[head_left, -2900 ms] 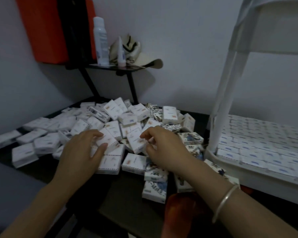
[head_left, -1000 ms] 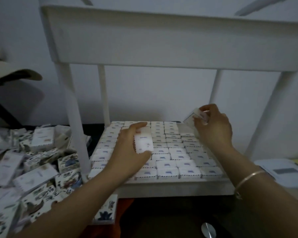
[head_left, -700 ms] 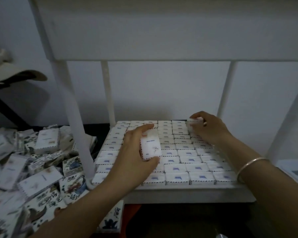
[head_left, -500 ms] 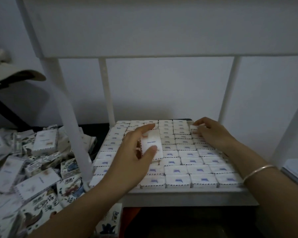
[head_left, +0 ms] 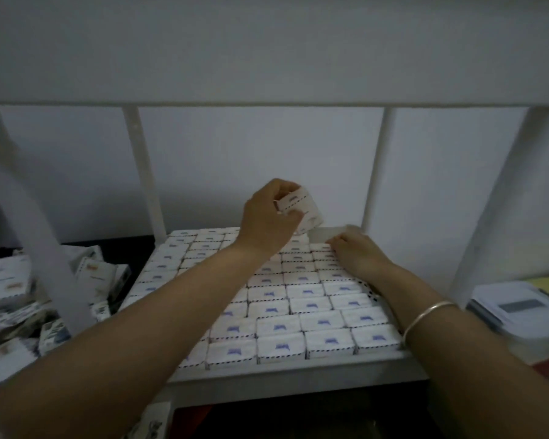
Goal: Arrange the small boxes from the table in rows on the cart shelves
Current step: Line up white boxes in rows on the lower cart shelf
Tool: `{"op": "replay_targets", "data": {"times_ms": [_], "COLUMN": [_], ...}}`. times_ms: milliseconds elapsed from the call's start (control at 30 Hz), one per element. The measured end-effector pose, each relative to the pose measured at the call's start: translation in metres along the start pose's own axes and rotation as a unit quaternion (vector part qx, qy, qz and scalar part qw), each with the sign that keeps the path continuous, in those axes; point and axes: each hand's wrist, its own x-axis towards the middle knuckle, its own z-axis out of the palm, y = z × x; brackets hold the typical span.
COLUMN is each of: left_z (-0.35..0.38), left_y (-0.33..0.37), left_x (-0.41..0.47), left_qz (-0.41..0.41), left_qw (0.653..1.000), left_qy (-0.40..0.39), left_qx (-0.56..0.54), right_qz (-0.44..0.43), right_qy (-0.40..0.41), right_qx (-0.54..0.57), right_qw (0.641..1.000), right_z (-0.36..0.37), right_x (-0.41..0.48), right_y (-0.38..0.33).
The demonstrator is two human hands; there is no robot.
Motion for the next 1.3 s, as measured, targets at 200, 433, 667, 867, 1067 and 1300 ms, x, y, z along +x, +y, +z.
{"op": "replay_targets", "data": {"times_ms": [200,433,667,867,1067,1300], "left_z": [0.039,0.036,0.037,-0.01,-0.125,-0.246], "left_y": [-0.012,-0.024,-0.023,0.003,0.019,-0.006], "left_x": [0.028,0.033,0.024,-0.01,-0.12,-0.235], "left_qz": [0.037,0.024,0.062,0.048,0.076,0.015], "left_qw": [0.986,0.956,0.933,0.942,0.966,0.971], "left_qy": [-0.136,-0.235,-0.234,-0.22,-0.136,-0.049], "left_qx": [0.087,0.174,0.268,0.25,0.208,0.233], "right_qz": [0.027,0.069,0.045,-0.065,-0.257,-0.368], "right_qy": [-0.008,-0.004,0.006,0.062,0.077,-0.15], "right_qx": [0.089,0.17,-0.049,-0.126,-0.073,-0.008], "right_qw": [0.996,0.983,0.998,0.988,0.96,0.918], "right_z": [-0.001,0.0,-0.005,-0.011,0.018,0.082], "right_x": [-0.002,0.001,-0.013,-0.05,-0.136,-0.216], "right_y": [0.002,0.005,-0.011,-0.043,-0.113,-0.187]}}
